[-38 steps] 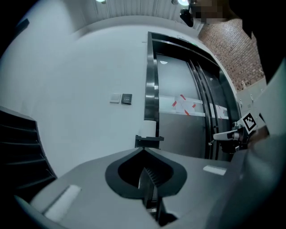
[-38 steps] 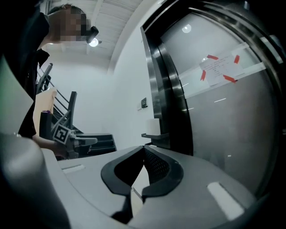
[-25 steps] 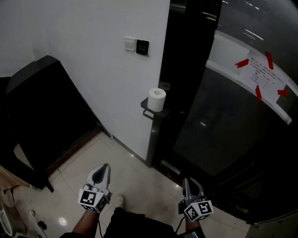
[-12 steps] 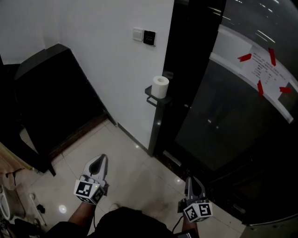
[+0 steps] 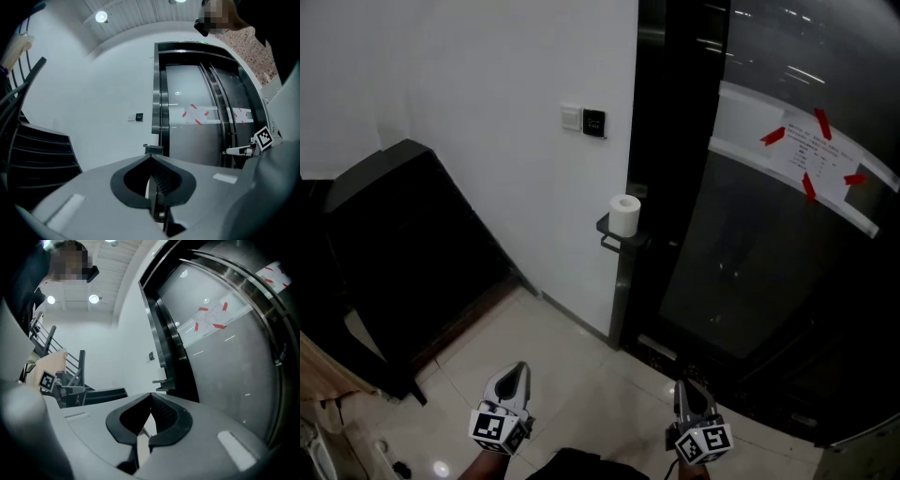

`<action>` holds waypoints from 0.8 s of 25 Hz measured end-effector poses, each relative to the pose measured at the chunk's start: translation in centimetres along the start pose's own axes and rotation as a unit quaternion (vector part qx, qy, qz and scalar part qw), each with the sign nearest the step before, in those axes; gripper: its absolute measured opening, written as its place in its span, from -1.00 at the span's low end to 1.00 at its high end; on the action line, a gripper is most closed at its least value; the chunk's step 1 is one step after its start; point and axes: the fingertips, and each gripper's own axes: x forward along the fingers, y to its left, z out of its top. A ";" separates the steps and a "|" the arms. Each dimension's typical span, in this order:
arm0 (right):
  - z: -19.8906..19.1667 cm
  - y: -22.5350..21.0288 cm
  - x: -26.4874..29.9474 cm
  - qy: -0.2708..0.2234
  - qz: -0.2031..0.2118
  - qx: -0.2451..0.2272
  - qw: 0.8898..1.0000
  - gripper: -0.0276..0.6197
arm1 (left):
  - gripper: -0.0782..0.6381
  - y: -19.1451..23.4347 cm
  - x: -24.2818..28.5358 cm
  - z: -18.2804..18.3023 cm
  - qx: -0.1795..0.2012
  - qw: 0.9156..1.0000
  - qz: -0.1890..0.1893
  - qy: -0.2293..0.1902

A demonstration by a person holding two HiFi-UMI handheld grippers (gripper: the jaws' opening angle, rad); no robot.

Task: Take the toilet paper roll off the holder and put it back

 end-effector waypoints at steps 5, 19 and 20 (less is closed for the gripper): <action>1.1 3.0 1.1 -0.004 0.010 -0.027 1.000 -0.87 | -0.78 2.1 -0.7 0.6 -0.006 1.000 -0.010 -0.011; -0.2 5.8 0.1 0.003 0.014 -0.032 0.999 -0.88 | -0.78 2.6 -2.0 1.8 -0.016 0.999 -0.030 -0.032; -0.3 5.8 0.1 0.003 0.014 -0.032 0.999 -0.88 | -0.78 2.6 -2.0 1.7 -0.016 0.999 -0.028 -0.031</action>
